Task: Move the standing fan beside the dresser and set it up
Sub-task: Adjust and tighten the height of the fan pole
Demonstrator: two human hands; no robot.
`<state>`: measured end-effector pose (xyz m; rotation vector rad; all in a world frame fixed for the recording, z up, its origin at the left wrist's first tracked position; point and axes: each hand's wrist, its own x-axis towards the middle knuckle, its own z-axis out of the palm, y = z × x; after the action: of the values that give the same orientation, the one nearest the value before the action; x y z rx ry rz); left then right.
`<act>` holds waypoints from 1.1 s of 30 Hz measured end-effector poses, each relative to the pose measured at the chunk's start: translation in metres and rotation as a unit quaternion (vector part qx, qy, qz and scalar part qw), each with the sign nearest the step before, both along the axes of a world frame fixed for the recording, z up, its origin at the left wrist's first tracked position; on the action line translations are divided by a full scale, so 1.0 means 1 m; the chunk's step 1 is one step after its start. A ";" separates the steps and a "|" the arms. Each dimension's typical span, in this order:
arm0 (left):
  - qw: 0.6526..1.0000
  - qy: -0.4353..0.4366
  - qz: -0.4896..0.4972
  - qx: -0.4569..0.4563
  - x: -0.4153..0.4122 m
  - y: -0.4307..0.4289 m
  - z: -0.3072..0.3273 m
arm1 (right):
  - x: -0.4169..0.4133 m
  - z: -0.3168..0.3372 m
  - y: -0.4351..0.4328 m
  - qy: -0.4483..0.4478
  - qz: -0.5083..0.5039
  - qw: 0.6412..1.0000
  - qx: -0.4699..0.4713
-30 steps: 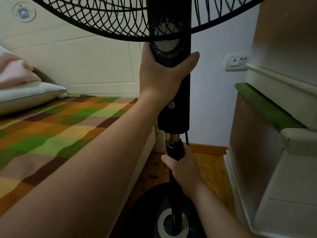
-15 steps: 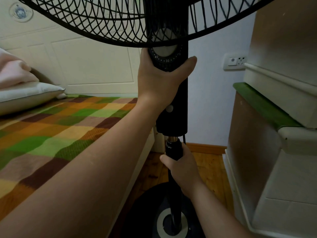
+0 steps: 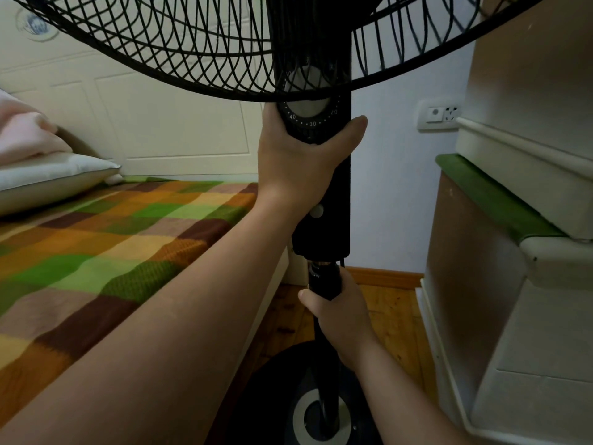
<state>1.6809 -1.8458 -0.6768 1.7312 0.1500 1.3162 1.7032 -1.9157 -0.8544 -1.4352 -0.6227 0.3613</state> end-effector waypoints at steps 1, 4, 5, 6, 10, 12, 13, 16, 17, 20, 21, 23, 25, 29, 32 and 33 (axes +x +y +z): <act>1.000 -0.001 0.000 0.000 0.000 0.000 -0.001 | 0.000 0.000 0.000 -0.003 -0.001 1.000 -0.001; 1.000 0.001 0.000 0.003 -0.001 -0.001 -0.004 | 0.000 0.000 0.000 -0.005 -0.002 1.000 0.001; 1.000 0.002 -0.001 0.003 -0.001 -0.001 -0.004 | 0.000 0.001 -0.001 0.000 0.000 1.000 0.005; 1.000 0.004 -0.001 0.004 -0.002 -0.001 -0.005 | -0.001 0.001 -0.001 0.007 0.003 1.000 0.009; 1.000 0.008 -0.004 0.003 -0.003 -0.001 -0.007 | -0.001 0.002 -0.001 0.011 0.006 1.000 0.011; 1.000 0.011 -0.003 0.002 -0.003 -0.001 -0.009 | -0.001 0.002 -0.001 0.016 0.004 1.000 0.013; 1.000 0.013 -0.003 0.002 -0.003 -0.001 -0.009 | -0.001 0.002 -0.001 0.017 0.004 1.000 0.013; 1.000 0.012 -0.003 0.000 -0.003 -0.001 -0.010 | -0.002 0.003 -0.001 0.014 0.005 1.000 0.009; 1.000 0.011 -0.003 0.000 -0.003 -0.001 -0.010 | -0.001 0.003 -0.001 0.015 0.006 1.000 0.009; 1.000 0.014 -0.003 0.003 -0.005 -0.002 -0.010 | -0.001 0.003 -0.001 0.021 0.008 1.000 0.008; 1.000 0.016 -0.004 0.003 -0.005 -0.003 -0.010 | -0.002 0.003 -0.002 0.024 0.008 1.000 0.008; 1.000 0.018 -0.006 0.001 -0.007 -0.004 -0.010 | -0.002 0.004 -0.003 0.025 0.008 1.000 0.008; 1.000 0.017 -0.008 -0.004 -0.009 -0.006 -0.010 | -0.003 0.003 -0.003 0.025 0.004 1.000 0.009; 0.999 0.015 -0.021 -0.020 -0.014 -0.008 -0.011 | -0.004 0.004 -0.003 0.025 -0.004 1.000 -0.007; 0.999 0.017 -0.033 -0.038 -0.018 -0.011 -0.013 | -0.005 0.006 -0.006 0.021 0.002 1.000 -0.012; 0.998 0.020 -0.036 -0.041 -0.019 -0.011 -0.013 | -0.005 0.007 -0.006 0.022 0.001 1.000 -0.020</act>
<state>1.6615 -1.8568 -0.6894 1.6796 0.1620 1.2075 1.6979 -1.9221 -0.8477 -1.4617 -0.5849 0.4080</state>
